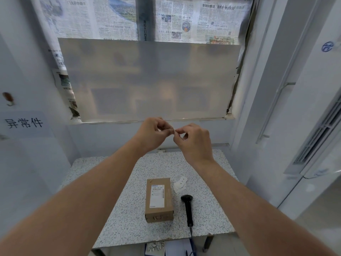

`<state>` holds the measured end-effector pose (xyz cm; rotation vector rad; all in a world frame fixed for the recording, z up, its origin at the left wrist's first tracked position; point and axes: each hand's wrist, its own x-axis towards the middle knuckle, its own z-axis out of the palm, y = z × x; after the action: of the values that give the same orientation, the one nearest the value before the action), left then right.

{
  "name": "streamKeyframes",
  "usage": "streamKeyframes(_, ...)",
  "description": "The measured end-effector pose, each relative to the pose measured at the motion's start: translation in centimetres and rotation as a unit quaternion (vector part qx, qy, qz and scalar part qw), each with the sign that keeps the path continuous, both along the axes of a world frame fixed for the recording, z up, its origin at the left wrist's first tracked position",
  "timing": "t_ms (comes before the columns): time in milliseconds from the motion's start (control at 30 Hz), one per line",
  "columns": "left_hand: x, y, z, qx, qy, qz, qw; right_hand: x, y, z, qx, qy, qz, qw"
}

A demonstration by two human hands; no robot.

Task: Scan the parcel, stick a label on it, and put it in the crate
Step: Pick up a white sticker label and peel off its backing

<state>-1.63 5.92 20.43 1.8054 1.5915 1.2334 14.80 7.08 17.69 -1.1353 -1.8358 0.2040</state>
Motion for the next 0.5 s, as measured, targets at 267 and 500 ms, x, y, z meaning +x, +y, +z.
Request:
streamKeyframes(267,-0.3,1.1,-1.4,0.005,0.019,-0.017,1.0,0.2,0.6,-0.7,-0.046,0.001,0.0,0.999)
streamKeyframes(500,-0.4,1.5,-3.3,0.012,0.053,-0.029,0.998,0.2,0.9,-2.3,-0.128,0.027,0.007,0.991)
